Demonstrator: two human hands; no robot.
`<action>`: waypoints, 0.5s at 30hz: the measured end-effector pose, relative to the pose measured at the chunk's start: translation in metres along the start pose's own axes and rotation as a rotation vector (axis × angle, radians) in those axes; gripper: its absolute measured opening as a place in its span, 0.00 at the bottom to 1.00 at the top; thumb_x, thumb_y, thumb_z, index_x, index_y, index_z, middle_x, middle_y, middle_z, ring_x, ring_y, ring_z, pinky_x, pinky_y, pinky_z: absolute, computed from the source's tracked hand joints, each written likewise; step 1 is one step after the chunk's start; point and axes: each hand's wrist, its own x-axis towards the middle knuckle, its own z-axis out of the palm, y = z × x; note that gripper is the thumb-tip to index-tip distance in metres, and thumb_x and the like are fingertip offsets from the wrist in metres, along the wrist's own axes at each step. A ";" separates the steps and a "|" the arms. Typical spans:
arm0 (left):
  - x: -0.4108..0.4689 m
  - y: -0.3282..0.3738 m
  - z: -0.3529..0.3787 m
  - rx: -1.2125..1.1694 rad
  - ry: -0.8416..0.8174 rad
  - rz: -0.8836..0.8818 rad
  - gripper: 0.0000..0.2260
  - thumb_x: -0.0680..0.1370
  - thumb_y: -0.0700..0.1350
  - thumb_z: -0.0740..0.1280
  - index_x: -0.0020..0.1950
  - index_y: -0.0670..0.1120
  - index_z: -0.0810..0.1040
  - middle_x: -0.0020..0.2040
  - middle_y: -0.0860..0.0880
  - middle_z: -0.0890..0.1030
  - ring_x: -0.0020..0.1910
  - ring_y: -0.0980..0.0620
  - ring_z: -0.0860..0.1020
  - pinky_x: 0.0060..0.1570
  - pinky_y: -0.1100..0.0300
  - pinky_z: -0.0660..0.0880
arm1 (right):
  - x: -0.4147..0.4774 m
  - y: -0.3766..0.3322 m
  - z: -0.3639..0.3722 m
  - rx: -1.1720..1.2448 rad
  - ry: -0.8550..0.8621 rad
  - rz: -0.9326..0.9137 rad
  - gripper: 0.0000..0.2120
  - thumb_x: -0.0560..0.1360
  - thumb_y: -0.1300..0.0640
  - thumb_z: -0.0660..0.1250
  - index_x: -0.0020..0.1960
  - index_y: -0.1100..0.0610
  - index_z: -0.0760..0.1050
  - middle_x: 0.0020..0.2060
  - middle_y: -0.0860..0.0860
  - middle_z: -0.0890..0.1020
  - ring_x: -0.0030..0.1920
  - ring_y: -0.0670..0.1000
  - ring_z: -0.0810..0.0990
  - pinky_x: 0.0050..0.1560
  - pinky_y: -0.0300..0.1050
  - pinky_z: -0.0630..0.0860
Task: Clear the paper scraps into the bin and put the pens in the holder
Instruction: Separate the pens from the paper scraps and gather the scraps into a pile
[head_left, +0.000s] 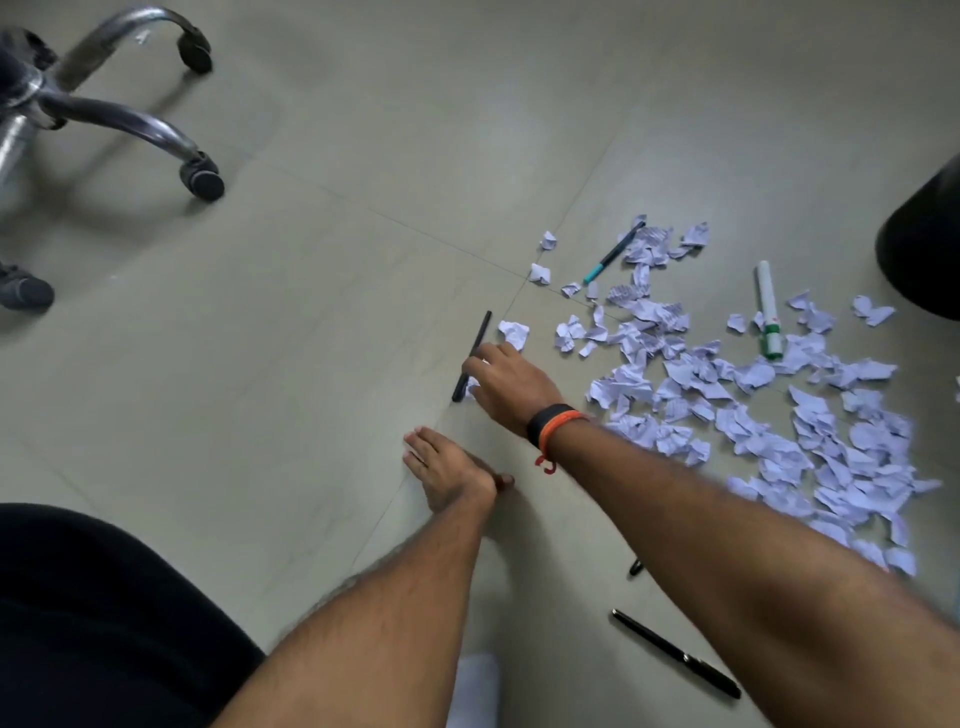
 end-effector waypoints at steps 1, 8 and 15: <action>0.001 0.001 -0.001 -0.012 -0.014 0.001 0.62 0.62 0.51 0.81 0.78 0.39 0.39 0.80 0.44 0.42 0.79 0.43 0.43 0.75 0.55 0.54 | 0.007 -0.002 0.004 0.005 -0.017 0.029 0.12 0.77 0.58 0.62 0.59 0.60 0.74 0.58 0.58 0.75 0.59 0.60 0.71 0.54 0.53 0.74; 0.000 0.008 -0.004 0.035 -0.040 -0.011 0.61 0.63 0.50 0.81 0.77 0.38 0.38 0.79 0.43 0.41 0.78 0.41 0.43 0.74 0.55 0.57 | -0.016 0.035 0.005 -0.137 0.007 0.070 0.04 0.69 0.63 0.68 0.43 0.63 0.77 0.43 0.61 0.79 0.46 0.63 0.77 0.40 0.52 0.74; -0.002 0.015 -0.007 0.027 -0.051 -0.048 0.62 0.63 0.48 0.81 0.77 0.38 0.37 0.79 0.42 0.40 0.78 0.39 0.42 0.72 0.54 0.62 | -0.001 0.050 -0.013 -0.119 0.097 0.090 0.10 0.68 0.61 0.67 0.49 0.59 0.79 0.51 0.58 0.81 0.53 0.63 0.76 0.47 0.53 0.78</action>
